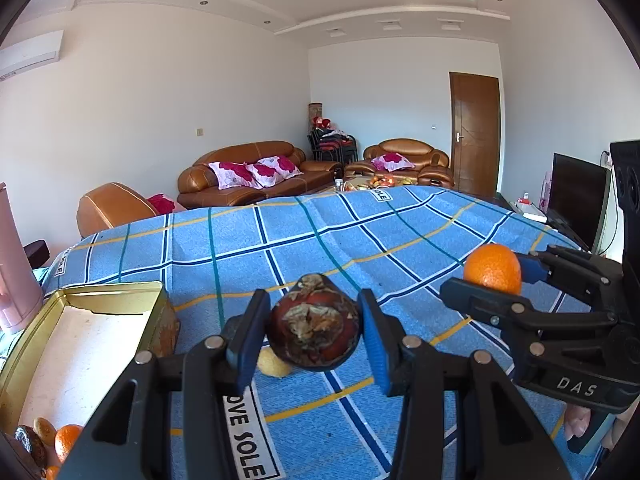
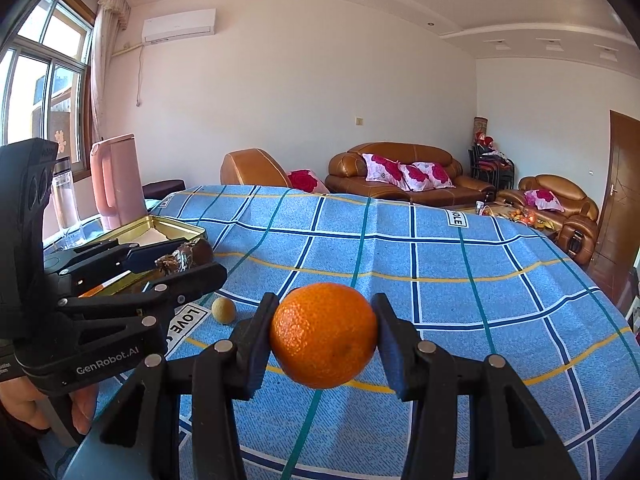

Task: Organize fruits
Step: 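Carry dark brown fruit with left tool toward tin tray while right tool carries orange, then lower dark brown fruit into tray with left tool while right tool lowers orange, then open left tool releasing dark brown fruit while right tool releases orange, then move left tool to tan fruit while right tool moves to round brown fruit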

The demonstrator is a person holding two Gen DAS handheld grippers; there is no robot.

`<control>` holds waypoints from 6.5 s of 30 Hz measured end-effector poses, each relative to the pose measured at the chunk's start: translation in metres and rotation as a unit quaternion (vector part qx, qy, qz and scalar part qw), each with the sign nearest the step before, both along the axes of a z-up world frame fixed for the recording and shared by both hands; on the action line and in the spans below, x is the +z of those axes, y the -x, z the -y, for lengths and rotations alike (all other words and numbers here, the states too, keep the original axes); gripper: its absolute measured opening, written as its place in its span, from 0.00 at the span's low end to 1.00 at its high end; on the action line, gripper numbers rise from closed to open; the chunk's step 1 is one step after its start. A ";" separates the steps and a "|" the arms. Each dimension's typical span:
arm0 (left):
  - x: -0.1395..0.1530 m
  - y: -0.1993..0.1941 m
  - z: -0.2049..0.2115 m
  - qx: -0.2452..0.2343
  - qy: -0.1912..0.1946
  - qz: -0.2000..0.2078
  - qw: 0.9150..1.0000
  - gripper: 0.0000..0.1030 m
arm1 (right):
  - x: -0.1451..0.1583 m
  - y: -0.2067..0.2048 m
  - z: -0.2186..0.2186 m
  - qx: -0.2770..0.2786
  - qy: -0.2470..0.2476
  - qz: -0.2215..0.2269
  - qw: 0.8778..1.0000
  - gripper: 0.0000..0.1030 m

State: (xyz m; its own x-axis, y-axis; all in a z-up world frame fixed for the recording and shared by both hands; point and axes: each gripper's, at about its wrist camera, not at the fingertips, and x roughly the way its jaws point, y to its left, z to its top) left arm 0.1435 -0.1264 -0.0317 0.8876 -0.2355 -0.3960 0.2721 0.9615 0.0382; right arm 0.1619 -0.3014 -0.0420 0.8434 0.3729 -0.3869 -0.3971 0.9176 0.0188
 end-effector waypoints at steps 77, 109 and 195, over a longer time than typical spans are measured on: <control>0.017 0.070 -0.137 0.126 0.008 0.049 0.991 0.45 | 0.003 0.031 -0.158 0.135 0.030 0.009 0.990 0.48; 0.009 0.079 -0.236 0.232 0.017 0.023 0.972 0.45 | 0.013 0.027 -0.266 0.227 0.025 -0.013 0.973 0.48; -0.039 -0.074 -0.023 0.066 -0.046 -0.192 0.978 0.69 | 0.003 -0.058 -0.039 -0.041 -0.013 -0.080 0.996 0.67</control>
